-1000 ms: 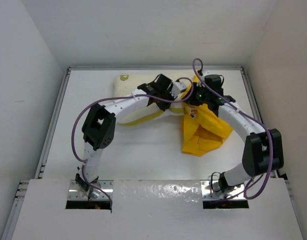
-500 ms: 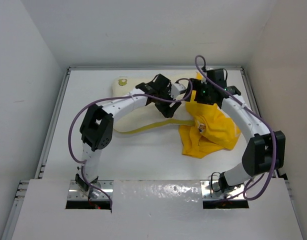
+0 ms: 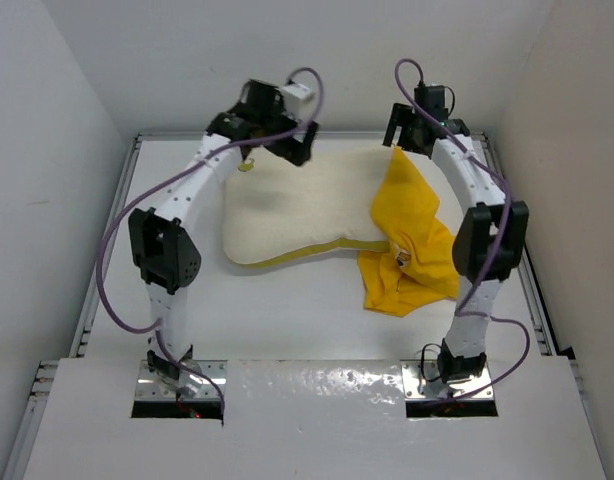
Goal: Put the pillow into the pillowcase
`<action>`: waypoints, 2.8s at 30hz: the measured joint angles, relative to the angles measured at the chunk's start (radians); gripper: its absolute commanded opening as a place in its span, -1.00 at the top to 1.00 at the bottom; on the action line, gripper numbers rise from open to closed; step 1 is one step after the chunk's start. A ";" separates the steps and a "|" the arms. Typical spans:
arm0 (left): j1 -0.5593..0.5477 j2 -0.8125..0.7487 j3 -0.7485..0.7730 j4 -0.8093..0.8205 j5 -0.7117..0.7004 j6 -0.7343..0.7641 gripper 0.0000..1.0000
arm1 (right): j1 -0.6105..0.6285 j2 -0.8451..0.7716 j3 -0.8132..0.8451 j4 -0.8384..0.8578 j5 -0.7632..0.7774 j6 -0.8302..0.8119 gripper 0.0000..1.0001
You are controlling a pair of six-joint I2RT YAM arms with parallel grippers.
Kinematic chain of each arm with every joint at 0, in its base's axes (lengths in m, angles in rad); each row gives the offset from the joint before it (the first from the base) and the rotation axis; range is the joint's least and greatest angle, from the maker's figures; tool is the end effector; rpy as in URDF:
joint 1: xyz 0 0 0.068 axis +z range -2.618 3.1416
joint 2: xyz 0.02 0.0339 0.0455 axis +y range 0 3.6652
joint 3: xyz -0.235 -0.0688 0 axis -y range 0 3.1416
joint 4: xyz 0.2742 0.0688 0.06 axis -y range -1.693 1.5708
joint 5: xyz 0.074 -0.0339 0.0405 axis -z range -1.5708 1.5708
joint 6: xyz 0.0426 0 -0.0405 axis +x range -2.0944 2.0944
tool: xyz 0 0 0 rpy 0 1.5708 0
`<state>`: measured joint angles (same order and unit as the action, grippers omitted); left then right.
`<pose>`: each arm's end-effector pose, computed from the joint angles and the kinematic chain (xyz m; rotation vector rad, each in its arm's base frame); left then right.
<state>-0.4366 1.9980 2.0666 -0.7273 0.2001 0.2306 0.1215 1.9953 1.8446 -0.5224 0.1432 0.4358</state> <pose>0.4299 -0.2099 0.3352 0.8348 2.0732 -0.3355 0.4849 0.0531 0.2734 0.4267 2.1985 0.1422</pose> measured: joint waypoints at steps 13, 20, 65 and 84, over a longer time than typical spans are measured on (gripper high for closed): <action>0.331 0.261 -0.076 -0.016 -0.050 -0.099 -0.70 | -0.005 0.341 0.111 0.122 -0.053 0.041 0.84; 0.306 0.137 -0.360 0.108 0.056 0.007 -0.09 | 0.032 0.393 0.176 0.241 -0.089 0.060 1.00; 0.079 0.130 -0.253 0.330 -0.243 0.340 -0.45 | 0.416 -0.535 -1.060 0.513 -0.124 0.172 -0.76; 0.043 -0.048 -0.392 0.200 -0.195 0.664 -0.49 | 0.393 -0.259 -0.848 0.457 -0.140 0.305 -0.14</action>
<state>-0.3931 1.9495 1.6749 -0.5278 0.0048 0.8944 0.5148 1.7359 0.9962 -0.0654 0.0032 0.7410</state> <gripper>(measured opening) 0.749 0.568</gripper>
